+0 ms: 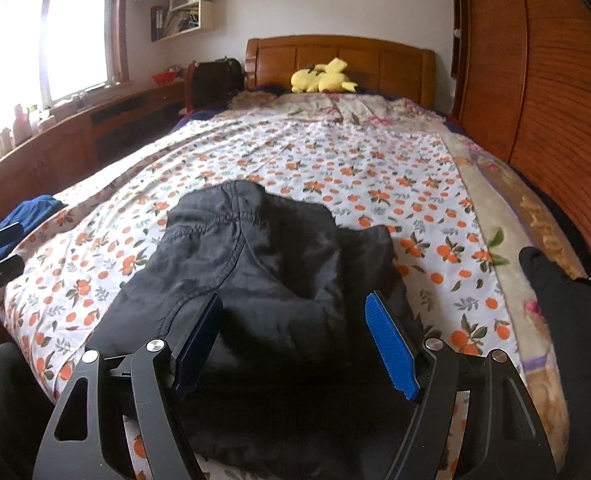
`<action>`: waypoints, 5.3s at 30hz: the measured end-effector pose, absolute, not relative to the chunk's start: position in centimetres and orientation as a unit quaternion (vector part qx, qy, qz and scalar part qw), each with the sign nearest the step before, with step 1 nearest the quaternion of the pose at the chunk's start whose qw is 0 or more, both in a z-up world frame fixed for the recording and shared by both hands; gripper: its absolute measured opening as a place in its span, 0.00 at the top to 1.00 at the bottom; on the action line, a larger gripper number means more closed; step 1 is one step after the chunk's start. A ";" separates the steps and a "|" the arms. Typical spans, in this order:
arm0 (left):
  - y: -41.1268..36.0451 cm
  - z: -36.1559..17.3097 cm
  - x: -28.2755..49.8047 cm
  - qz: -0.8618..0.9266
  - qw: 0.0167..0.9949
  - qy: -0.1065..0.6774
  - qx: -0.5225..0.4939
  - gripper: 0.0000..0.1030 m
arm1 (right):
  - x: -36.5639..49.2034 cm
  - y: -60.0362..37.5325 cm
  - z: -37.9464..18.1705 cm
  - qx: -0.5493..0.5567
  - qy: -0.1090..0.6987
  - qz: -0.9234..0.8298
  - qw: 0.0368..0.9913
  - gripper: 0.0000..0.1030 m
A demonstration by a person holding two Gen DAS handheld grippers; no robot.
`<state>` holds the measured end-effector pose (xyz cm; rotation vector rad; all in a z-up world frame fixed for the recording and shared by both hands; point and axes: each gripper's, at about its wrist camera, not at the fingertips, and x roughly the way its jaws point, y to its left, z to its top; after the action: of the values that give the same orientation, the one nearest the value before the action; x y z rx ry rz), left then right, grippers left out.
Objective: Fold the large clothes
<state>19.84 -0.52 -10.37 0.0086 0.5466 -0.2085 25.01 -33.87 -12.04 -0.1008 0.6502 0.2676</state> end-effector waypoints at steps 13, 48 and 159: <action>0.7 -12.5 19.6 -0.095 0.953 0.289 -0.007 0.03 | 25.3 -32.8 -14.1 -0.048 0.355 0.155 0.921 0.77; -4.7 -13.0 22.3 -0.145 0.945 0.291 0.023 0.03 | 19.9 -42.7 -13.1 -0.036 0.307 0.027 0.951 0.34; -57.1 -0.7 36.4 -0.353 0.899 0.224 0.131 1.00 | 12.3 -76.9 -8.7 0.034 0.253 -0.218 0.942 0.63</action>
<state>36.40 -57.15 -0.74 0.2719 0.4645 -0.7312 12.32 -76.90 -8.69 0.0690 0.5165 -0.4439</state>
